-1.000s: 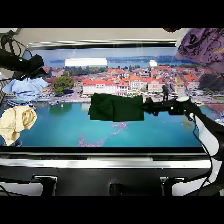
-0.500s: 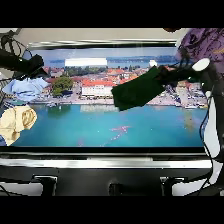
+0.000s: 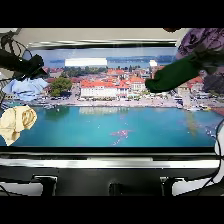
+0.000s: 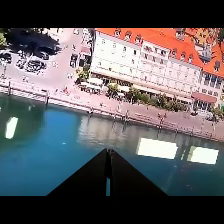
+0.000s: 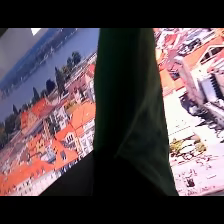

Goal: Fold the clothes and pants, and hang the long-sleeved shirts on hangers.

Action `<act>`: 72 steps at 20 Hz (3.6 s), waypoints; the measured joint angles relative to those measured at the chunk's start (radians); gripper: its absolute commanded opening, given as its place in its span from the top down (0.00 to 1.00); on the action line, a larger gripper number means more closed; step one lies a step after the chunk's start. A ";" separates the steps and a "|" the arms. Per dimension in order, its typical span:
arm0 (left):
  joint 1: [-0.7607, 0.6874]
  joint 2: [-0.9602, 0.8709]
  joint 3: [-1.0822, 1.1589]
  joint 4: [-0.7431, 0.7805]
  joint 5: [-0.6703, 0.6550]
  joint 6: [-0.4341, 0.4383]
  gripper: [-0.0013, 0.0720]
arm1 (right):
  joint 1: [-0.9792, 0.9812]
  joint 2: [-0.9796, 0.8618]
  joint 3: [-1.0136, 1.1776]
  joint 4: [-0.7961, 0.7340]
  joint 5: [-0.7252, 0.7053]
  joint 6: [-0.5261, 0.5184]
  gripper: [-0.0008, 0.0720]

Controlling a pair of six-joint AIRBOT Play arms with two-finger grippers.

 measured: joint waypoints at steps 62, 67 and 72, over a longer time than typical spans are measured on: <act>-0.031 0.159 -0.059 0.020 -0.081 0.070 0.96 | 0.407 0.552 -0.868 -0.299 -0.250 0.030 0.94; -0.089 0.353 -0.296 0.092 0.019 0.128 0.96 | 0.689 0.497 -0.863 -0.300 -0.271 -0.001 0.94; -0.116 0.449 -0.443 0.115 0.086 0.147 0.96 | 0.758 0.487 -0.863 -0.319 -0.268 -0.007 0.94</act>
